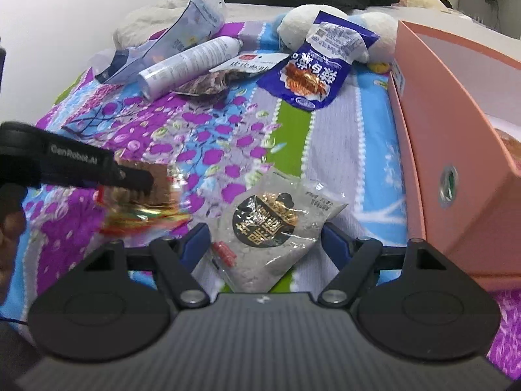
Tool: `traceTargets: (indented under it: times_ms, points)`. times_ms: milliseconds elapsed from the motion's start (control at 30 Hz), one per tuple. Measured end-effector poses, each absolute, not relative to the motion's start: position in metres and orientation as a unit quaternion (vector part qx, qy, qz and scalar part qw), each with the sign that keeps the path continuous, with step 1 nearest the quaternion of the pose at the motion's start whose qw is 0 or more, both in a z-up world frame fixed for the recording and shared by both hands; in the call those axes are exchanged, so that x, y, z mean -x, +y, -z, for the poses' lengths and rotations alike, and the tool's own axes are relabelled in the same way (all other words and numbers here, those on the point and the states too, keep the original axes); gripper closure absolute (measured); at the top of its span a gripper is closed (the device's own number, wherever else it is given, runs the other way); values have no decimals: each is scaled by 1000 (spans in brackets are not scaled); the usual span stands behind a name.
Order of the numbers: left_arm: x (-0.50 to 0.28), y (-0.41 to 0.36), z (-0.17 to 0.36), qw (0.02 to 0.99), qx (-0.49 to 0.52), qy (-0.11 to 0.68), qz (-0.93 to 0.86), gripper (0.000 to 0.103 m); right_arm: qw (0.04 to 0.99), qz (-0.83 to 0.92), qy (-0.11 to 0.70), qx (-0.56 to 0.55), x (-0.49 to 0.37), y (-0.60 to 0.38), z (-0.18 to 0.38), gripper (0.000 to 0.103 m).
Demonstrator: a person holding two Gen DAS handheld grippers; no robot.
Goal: Organize snacks
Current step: 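Lift both held packets off the pile and carry them toward the pink box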
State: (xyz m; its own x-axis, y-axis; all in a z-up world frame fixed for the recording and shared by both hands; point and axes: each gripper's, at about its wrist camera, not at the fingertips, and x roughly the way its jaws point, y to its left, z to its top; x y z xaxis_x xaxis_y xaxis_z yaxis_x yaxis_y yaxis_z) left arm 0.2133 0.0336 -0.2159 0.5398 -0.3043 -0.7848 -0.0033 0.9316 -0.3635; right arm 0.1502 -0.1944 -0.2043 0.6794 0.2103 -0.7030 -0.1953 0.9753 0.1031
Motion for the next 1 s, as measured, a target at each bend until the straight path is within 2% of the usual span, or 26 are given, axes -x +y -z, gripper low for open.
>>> traceTargets:
  times_ms: [267, 333, 367, 400, 567, 1000]
  points:
    - [-192, 54, 222, 849, 258, 457, 63, 61, 920, -109, 377, -16, -136, -201, 200, 26]
    - [-190, 64, 225, 842, 286, 455, 54, 47, 923, -106, 369, -21, -136, -203, 196, 26]
    - [-190, 70, 227, 838, 306, 449, 58, 37, 925, -106, 365, -23, -136, -203, 193, 26]
    - [-189, 75, 229, 833, 327, 443, 62, 34, 926, -108, 360, -24, -137, -203, 191, 26]
    - [-188, 89, 238, 815, 387, 428, 54, 35, 928, -132, 346, -23, -145, -193, 187, 26]
    - [-189, 79, 241, 805, 414, 404, 133, 34, 916, -167, 363, 31, -156, -164, 213, 26]
